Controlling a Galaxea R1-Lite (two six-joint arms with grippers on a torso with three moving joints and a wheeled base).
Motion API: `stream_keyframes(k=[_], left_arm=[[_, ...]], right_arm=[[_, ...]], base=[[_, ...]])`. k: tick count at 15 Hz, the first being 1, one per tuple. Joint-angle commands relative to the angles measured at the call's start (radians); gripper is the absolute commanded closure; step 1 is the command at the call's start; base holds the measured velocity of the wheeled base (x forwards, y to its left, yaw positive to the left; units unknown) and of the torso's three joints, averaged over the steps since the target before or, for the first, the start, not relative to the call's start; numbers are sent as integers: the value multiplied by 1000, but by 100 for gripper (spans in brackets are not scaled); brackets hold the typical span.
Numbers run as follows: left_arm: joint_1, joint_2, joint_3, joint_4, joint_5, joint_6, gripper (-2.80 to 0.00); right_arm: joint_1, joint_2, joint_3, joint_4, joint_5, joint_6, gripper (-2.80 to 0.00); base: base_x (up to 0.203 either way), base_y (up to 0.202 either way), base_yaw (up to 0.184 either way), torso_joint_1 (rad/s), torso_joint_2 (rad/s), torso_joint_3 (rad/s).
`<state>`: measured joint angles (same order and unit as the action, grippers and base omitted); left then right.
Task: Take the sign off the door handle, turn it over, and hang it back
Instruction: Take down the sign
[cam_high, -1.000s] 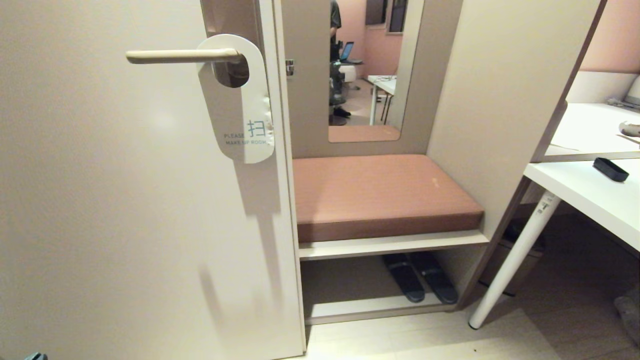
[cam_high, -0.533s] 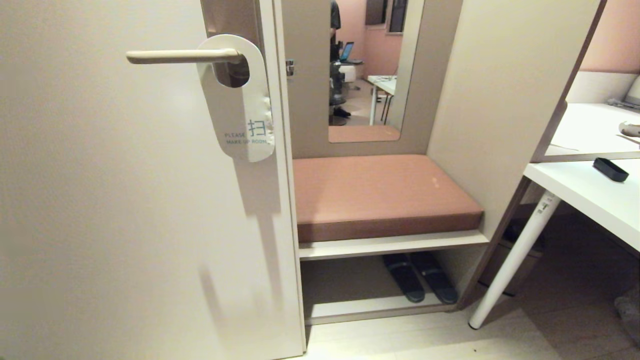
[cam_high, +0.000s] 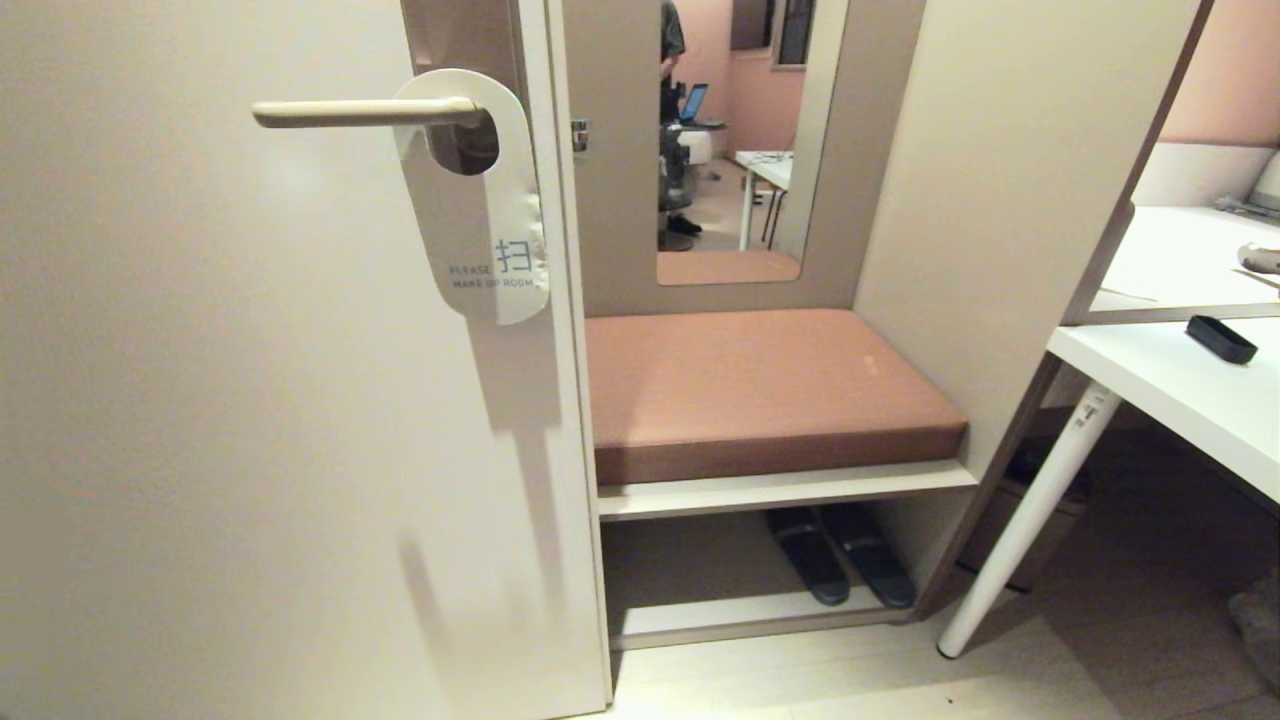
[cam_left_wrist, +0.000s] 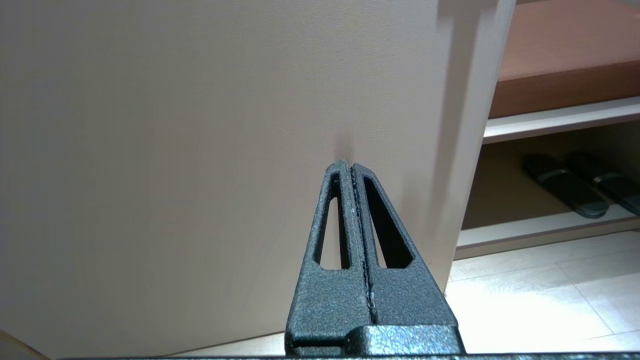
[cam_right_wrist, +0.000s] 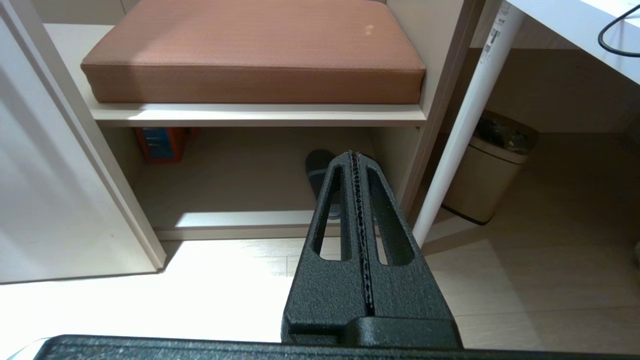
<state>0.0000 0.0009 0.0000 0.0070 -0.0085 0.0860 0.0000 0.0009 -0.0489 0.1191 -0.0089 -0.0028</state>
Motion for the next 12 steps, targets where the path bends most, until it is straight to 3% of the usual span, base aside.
stream_keyframes(k=[1,12], left_arm=[[0,-1,0,1,-1,3,0],[0,-1,0,1,-1,3,0]], right_arm=[[0,1,0,1,0,0,0],[0,1,0,1,0,0,0]], base=[[0,0,0,0,0,0],[0,0,0,0,0,0]])
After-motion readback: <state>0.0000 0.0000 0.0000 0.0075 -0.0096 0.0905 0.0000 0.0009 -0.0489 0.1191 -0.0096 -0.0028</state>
